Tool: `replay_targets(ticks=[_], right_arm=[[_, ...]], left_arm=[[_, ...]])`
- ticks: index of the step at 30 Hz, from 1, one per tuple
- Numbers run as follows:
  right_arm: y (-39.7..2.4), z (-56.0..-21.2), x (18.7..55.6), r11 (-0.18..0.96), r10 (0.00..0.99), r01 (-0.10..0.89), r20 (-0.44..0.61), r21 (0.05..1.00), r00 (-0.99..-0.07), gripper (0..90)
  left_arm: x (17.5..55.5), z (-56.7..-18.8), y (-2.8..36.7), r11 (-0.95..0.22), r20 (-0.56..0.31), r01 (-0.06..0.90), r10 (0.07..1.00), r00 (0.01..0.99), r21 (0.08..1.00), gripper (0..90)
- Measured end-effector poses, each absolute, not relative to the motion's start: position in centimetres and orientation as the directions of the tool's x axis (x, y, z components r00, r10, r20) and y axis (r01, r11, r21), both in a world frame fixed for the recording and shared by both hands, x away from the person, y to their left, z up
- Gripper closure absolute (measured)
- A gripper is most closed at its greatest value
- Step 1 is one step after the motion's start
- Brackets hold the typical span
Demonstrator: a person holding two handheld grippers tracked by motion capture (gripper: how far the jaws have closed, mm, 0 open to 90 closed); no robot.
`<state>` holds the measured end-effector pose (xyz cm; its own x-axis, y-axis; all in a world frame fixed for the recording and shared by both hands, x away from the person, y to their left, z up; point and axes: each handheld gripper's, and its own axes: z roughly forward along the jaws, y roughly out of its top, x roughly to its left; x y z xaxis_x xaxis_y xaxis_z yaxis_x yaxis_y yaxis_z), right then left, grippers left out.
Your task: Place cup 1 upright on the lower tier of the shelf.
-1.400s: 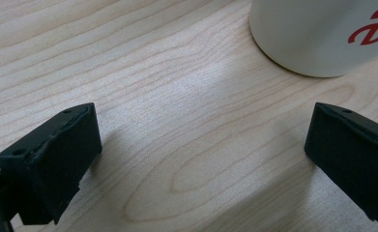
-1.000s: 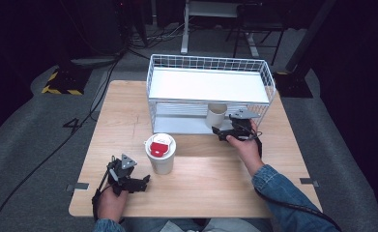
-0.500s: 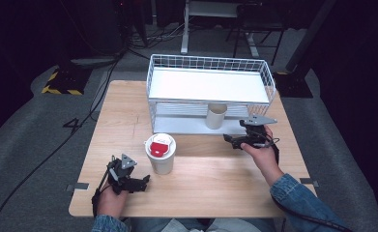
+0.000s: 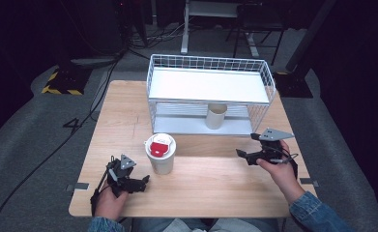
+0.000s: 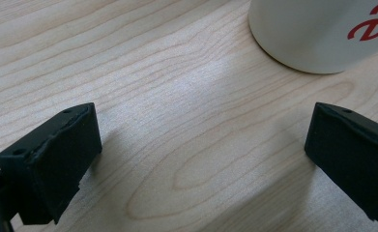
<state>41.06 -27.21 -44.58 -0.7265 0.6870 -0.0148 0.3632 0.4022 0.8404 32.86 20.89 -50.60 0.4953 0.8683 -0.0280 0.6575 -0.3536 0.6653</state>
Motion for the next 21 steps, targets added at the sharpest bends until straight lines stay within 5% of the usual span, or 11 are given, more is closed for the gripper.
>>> replay_targets(ticks=[21], right_arm=[[-32.4,-48.7,37.0,0.445,0.693,0.468,0.037,0.764,-0.72,13.2]], left_arm=[[32.9,-50.6,20.7,-0.325,-0.03,0.673,0.888,0.459,0.665,0.1]])
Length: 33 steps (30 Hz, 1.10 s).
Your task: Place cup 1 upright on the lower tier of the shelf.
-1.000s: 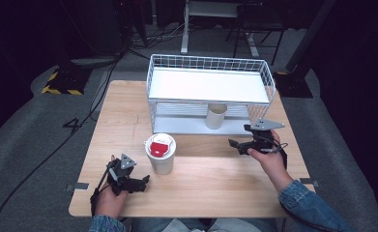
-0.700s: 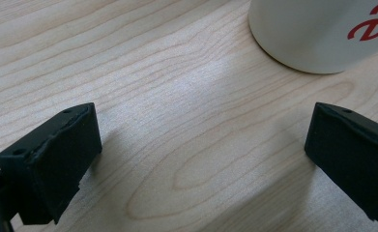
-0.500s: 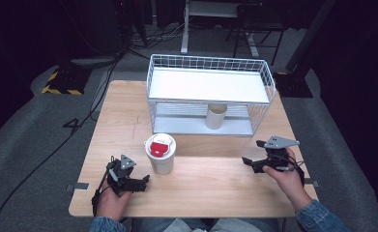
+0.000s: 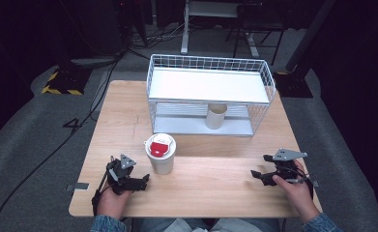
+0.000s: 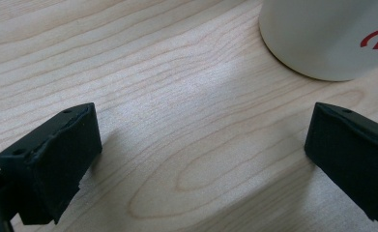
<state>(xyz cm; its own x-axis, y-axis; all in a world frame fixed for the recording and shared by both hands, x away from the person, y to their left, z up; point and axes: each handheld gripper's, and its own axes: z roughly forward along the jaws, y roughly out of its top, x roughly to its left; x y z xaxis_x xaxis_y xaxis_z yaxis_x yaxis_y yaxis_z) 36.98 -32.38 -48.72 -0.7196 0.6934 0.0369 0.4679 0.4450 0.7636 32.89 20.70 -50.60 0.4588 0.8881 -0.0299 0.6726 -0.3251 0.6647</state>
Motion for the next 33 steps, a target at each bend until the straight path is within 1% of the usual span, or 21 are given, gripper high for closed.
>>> replay_targets(ticks=[4,8,14,19,22,27,29,33], right_arm=[[-33.0,-49.3,36.5,0.466,0.702,0.48,0.02,0.743,-0.712,14.8],[-33.6,-49.7,36.1,0.453,0.712,0.503,0.041,0.736,-0.701,14.8],[-34.0,-50.1,35.9,0.454,0.725,0.511,0.031,0.73,-0.688,14.8],[-34.0,-50.3,35.8,0.473,0.727,0.502,0.001,0.724,-0.687,14.4],[-33.9,-50.5,35.8,0.468,0.732,0.5,-0.002,0.729,-0.682,11.6],[-33.9,-50.5,35.8,0.466,0.735,0.503,-0.002,0.728,-0.678,9.8],[-33.8,-50.5,35.9,0.467,0.739,0.508,-0.004,0.724,-0.674,7.5],[-33.8,-50.5,35.9,0.468,0.738,0.51,-0.002,0.722,-0.674,6.6]], left_arm=[[32.9,-50.6,20.6,-0.323,-0.031,0.673,0.889,0.457,0.665,0.1],[32.9,-50.6,20.6,-0.327,-0.03,0.672,0.887,0.461,0.664,0.1],[32.8,-50.6,20.6,-0.35,-0.028,0.66,0.871,0.49,0.665,0.1],[32.7,-50.6,20.7,-0.356,-0.031,0.657,0.865,0.5,0.665,0.2],[32.7,-50.6,20.8,-0.366,-0.03,0.652,0.858,0.513,0.665,0.1],[32.7,-50.6,20.8,-0.374,-0.028,0.646,0.852,0.523,0.665,0.2],[32.7,-50.6,20.8,-0.378,-0.028,0.647,0.85,0.526,0.662,0.1],[32.7,-50.6,20.8,-0.377,-0.031,0.648,0.85,0.526,0.662,0.1]])
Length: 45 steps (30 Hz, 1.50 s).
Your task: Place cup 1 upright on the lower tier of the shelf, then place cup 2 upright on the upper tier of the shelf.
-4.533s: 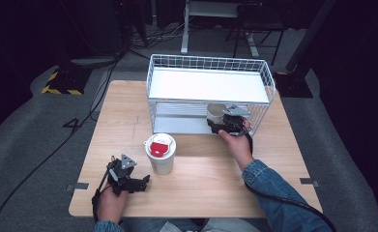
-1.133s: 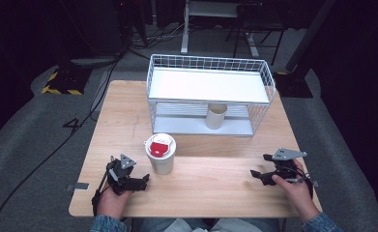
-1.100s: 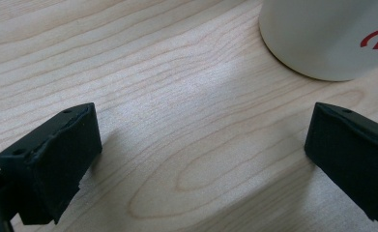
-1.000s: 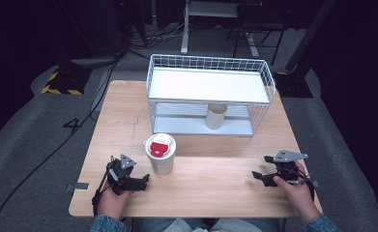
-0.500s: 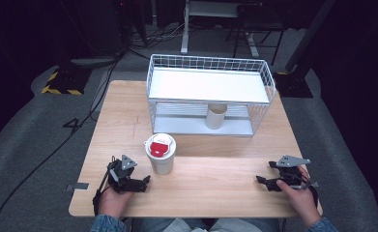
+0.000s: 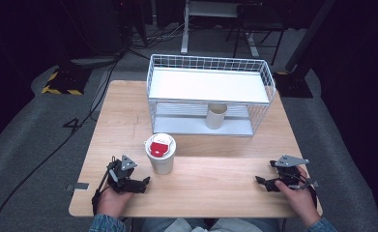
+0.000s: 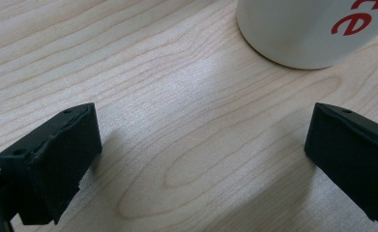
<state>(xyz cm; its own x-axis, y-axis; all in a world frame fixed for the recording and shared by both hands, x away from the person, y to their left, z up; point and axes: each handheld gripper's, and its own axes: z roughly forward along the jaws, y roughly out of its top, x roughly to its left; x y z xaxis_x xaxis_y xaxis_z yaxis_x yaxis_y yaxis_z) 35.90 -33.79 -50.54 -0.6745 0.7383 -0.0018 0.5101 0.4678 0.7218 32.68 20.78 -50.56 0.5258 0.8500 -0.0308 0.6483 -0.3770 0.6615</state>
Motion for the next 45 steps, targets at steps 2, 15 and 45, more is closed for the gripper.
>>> replay_targets(ticks=[2,15,45], right_arm=[[-33.8,-50.5,35.9,0.468,0.738,0.51,-0.002,0.722,-0.675,6.6],[-33.7,-50.6,36.1,0.473,0.737,0.512,-0.004,0.717,-0.675,4.0],[-33.5,-50.6,36.2,0.476,0.737,0.518,-0.001,0.711,-0.676,0.3]], left_arm=[[32.7,-50.6,20.8,-0.376,-0.029,0.646,0.85,0.525,0.664,0.1],[31.4,-48.7,20.6,-0.351,-0.05,0.588,0.829,0.557,0.729,0.1],[31.5,-47.2,16.4,-0.198,-0.08,0.357,0.77,0.632,0.913,0.0]])
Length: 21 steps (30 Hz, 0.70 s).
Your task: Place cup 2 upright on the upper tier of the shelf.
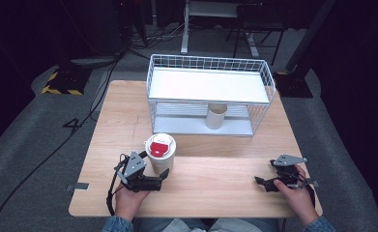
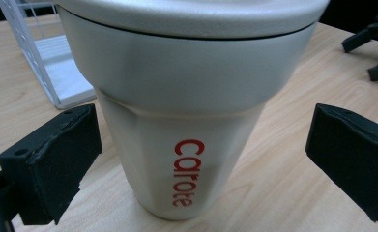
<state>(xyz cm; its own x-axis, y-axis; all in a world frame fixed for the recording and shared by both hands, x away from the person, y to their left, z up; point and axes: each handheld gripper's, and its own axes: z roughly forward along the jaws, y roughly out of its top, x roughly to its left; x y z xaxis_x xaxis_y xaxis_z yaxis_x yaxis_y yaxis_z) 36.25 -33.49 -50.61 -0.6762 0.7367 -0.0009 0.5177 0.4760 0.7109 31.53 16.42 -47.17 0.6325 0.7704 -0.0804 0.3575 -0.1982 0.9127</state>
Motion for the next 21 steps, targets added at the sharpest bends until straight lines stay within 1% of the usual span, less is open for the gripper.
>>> replay_targets(ticks=[8,12,13,15,16,19,21], right_arm=[[-33.5,-50.6,36.2,0.475,0.738,0.519,-0.001,0.71,-0.675,0.2],[-33.5,-50.6,36.2,0.478,0.737,0.519,-0.002,0.709,-0.675,0.1],[-33.5,-50.6,36.2,0.477,0.737,0.519,-0.001,0.709,-0.676,0.1],[-33.5,-50.6,36.2,0.476,0.738,0.519,-0.001,0.71,-0.675,0.1],[-33.5,-50.6,36.2,0.476,0.738,0.52,-0.001,0.71,-0.675,0.1],[-33.5,-50.6,36.2,0.477,0.737,0.519,-0.001,0.709,-0.676,0.1],[-33.5,-50.6,36.3,0.477,0.737,0.519,-0.001,0.71,-0.676,0.2]], left_arm=[[32.5,-47.9,15.7,-0.14,-0.111,0.361,0.797,0.593,0.922,0.0],[32.9,-48.1,15.4,-0.116,-0.133,0.369,0.801,0.583,0.922,0.0],[33.1,-48.2,15.1,-0.094,-0.147,0.372,0.808,0.571,0.924,0.0],[33.2,-48.2,15.0,-0.093,-0.149,0.372,0.808,0.57,0.923,0.2],[33.3,-48.3,14.9,-0.089,-0.149,0.371,0.812,0.565,0.924,0.8],[33.3,-48.4,14.7,-0.081,-0.14,0.359,0.825,0.547,0.93,9.6],[33.3,-48.4,14.7,-0.083,-0.134,0.353,0.826,0.548,0.932,10.8]])
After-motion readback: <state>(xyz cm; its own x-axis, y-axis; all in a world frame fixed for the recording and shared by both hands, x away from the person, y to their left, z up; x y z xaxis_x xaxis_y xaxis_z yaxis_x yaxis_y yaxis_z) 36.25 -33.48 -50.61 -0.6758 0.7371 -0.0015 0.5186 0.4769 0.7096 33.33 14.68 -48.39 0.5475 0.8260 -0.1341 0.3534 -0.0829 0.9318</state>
